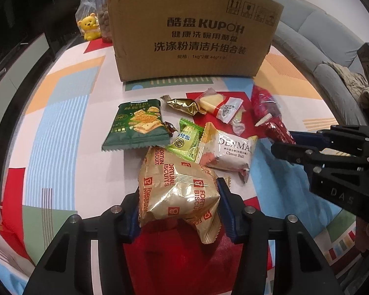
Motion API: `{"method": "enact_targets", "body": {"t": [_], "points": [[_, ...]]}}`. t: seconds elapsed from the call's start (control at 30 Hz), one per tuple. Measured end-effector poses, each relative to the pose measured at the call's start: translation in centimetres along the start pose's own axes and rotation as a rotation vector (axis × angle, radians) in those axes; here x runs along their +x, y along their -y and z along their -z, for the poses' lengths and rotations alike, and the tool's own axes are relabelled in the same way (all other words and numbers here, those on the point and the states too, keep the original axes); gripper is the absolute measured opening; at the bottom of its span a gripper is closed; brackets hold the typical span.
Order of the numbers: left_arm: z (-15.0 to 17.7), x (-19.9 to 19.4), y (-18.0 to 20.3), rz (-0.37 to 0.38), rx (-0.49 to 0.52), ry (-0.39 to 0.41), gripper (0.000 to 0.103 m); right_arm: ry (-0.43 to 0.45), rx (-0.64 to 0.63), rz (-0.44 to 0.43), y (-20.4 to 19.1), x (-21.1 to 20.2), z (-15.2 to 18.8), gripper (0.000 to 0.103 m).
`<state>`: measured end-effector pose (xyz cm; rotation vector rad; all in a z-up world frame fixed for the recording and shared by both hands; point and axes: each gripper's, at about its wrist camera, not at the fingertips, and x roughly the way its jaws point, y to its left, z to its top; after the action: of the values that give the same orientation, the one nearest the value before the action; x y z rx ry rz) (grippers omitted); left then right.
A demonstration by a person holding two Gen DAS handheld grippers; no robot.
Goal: Organize snacks
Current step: 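Close the left gripper on the gold biscuit bag while the right gripper lifts the red wafer packet, then carry both held packets over the open cardboard box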
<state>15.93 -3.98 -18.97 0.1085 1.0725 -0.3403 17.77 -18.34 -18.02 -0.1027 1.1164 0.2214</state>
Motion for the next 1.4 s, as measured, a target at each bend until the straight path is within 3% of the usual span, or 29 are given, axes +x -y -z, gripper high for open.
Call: {"method": "enact_targets", "body": {"t": [0.83,1.4], "points": [[0.1,-4.1,0.2,-0.017,-0.009,0.065,0.051,0.089,-0.001,0.014,-0.6,-5.1,0.5,0.023],[-2.4,-7.1,0.6,-0.041,-0.035,0.103,0.051,0.126,0.064,0.032,0.2,-8.2,-0.9,0.023]]}}
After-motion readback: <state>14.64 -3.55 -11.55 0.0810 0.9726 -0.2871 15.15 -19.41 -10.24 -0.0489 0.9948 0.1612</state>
